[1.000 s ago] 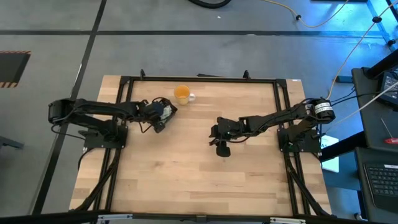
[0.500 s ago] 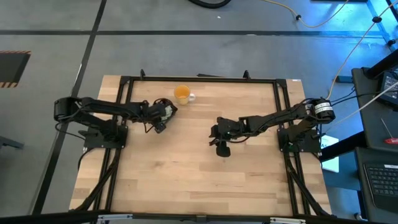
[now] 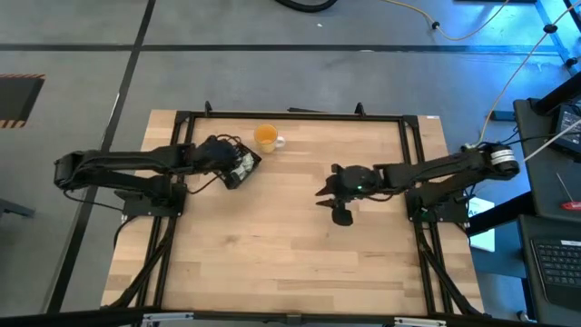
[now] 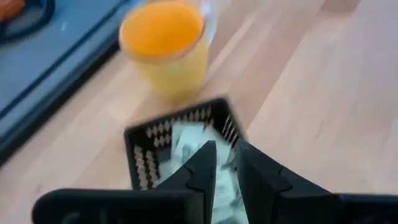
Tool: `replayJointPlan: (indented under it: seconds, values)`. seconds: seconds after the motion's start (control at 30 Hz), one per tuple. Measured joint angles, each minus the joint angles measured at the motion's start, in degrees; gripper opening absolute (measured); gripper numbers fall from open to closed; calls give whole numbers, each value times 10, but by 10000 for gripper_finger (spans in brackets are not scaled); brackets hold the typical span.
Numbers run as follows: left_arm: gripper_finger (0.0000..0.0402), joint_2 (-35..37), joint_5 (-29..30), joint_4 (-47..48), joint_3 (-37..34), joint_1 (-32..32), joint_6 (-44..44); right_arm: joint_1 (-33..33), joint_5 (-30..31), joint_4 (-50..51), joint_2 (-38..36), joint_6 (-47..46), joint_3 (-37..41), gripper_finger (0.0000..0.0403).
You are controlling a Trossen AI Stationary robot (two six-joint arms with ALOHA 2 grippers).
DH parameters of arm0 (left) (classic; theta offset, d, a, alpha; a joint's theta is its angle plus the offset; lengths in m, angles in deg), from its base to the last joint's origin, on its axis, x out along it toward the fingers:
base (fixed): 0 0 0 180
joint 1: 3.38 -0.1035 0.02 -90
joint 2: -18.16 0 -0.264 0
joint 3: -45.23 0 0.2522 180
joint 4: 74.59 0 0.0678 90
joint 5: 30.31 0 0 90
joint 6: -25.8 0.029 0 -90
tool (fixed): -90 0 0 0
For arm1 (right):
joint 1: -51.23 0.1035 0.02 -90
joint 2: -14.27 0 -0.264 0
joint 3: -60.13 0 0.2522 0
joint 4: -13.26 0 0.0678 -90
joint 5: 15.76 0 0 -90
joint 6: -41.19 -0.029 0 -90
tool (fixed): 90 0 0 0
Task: Pick and place Stevia / Truvia into bins
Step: Return to Home Position
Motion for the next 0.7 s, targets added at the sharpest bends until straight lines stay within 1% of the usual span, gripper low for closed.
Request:
replayJointPlan:
  seconds: [0.1, 0.2, 0.33, 0.4, 0.43, 0.5, 0.57, 0.7]
  values:
    - [55, 24, 3, -3, 1, 13, 2, 1, 0, -43, -43, -1, 45, 140]
    - [49, 13, 21, 6, 0, 18, 2, 0, 0, -100, -75, -3, 86, 140]
    - [41, -35, 55, -4, -15, 18, 2, 1, 0, -158, -95, -3, 119, 140]
    - [37, -64, 73, -10, -27, 12, 0, 1, 0, -167, -100, -4, 125, 140]
    - [36, -79, 75, -30, -32, 8, -2, 1, 0, -168, -100, -4, 125, 140]
    - [33, -105, 73, -59, -39, -4, -2, 1, 0, -168, -100, -4, 123, 140]
    - [32, -134, 55, -96, -41, -16, 7, 1, 0, -171, -100, -4, 122, 140]
    - [31, -185, 38, -102, -41, -40, 10, 1, 0, -165, -100, -19, 122, 140]
